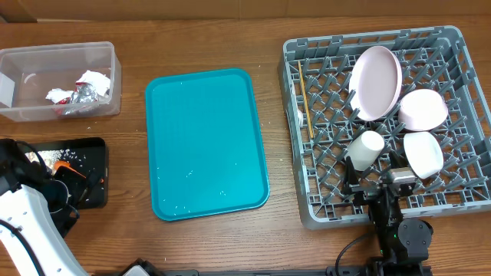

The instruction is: Sort waste into correct bins and load items into the dishwasher rack

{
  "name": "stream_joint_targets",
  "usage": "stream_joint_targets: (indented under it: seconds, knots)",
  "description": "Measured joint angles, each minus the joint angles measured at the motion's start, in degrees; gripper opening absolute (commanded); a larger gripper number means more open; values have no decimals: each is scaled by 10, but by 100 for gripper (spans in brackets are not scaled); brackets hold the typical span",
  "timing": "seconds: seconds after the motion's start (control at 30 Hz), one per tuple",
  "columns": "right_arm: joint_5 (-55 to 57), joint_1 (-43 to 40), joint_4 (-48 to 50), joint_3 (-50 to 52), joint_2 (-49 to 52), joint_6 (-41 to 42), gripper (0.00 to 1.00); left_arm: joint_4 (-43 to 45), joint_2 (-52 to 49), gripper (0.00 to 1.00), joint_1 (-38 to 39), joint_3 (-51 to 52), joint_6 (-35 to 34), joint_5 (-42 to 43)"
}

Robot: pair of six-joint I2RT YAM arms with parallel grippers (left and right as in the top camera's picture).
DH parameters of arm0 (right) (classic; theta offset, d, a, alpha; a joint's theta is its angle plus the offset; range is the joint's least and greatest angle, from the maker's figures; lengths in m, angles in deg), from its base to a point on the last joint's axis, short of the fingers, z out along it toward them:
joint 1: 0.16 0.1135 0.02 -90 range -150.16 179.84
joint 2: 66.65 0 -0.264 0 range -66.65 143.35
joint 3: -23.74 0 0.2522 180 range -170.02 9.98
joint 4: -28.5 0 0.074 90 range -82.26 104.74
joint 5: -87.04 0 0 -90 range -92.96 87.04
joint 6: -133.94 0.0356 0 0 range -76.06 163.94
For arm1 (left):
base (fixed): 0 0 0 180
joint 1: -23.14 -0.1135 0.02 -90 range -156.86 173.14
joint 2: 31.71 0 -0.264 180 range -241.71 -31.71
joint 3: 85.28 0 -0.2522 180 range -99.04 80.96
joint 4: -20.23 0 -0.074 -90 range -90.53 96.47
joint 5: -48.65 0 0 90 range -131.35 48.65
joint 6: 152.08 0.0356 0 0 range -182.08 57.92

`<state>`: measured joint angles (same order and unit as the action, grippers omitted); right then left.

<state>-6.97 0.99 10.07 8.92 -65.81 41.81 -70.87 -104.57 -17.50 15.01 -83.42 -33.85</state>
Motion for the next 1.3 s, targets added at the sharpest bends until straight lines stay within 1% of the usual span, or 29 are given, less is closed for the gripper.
stream_joint_targets:
  seconds: [0.27,1.13,1.3]
  knots:
    - [6,0,-1,0,0,25,100,0,0,100,0,0,0,0]
    - [6,0,-1,0,0,28,100,0,0,100,0,0,0,0]
    - [7,0,-1,0,0,30,100,-21,2,100,0,0,1,-30]
